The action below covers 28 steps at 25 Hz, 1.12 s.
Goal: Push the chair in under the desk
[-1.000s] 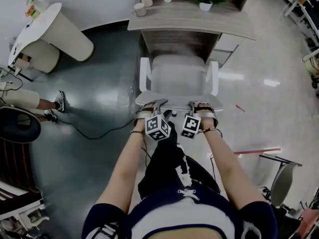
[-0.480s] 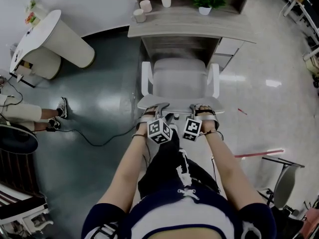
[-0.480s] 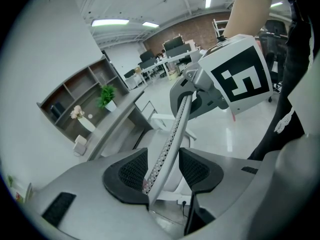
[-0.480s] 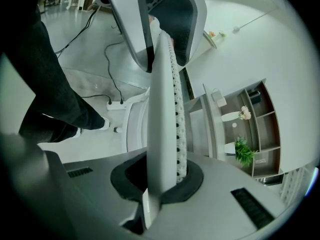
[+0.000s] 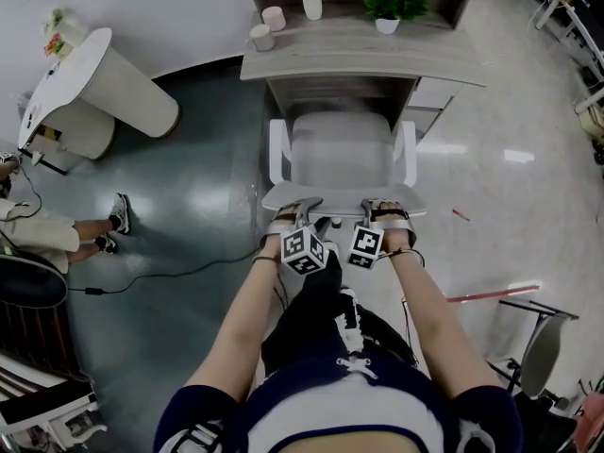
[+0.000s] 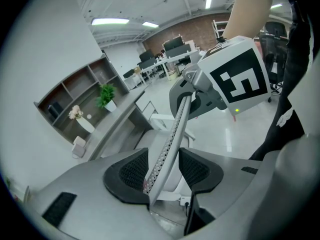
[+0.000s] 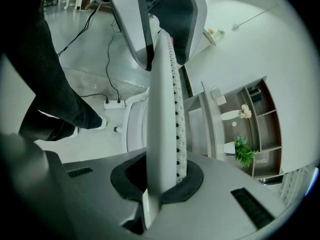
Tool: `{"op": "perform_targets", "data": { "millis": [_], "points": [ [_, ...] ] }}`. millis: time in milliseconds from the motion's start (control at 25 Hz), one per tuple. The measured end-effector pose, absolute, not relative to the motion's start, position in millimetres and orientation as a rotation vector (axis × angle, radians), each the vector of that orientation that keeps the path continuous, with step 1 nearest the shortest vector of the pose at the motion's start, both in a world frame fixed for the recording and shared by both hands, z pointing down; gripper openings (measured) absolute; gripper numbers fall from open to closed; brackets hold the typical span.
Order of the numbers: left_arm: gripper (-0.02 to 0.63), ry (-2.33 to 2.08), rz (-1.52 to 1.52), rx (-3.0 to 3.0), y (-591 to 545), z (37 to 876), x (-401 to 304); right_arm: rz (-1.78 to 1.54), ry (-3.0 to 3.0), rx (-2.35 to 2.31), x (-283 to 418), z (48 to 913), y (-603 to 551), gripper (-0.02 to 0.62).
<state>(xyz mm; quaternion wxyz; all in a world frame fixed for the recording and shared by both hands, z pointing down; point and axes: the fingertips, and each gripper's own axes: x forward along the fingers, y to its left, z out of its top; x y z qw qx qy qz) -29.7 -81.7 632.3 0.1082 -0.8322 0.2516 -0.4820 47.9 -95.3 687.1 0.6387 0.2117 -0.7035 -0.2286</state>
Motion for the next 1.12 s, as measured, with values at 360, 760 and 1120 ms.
{"op": "perform_targets", "data": {
  "millis": [360,760,1120],
  "points": [
    [0.190,0.713,-1.414,-2.449,-99.3,629.9,-28.9,-0.533,-1.600,0.502,49.0,685.0,-116.7,0.014],
    [0.184,0.695,-1.407,-2.448,-114.8,629.4,-28.7,-0.515,-1.597,0.486,49.5,685.3,-130.0,0.014],
    [0.183,0.687,-1.403,-2.447,-122.6,629.6,-28.1,-0.519,-1.601,0.485,49.0,684.8,-137.7,0.012]
  ]
}}
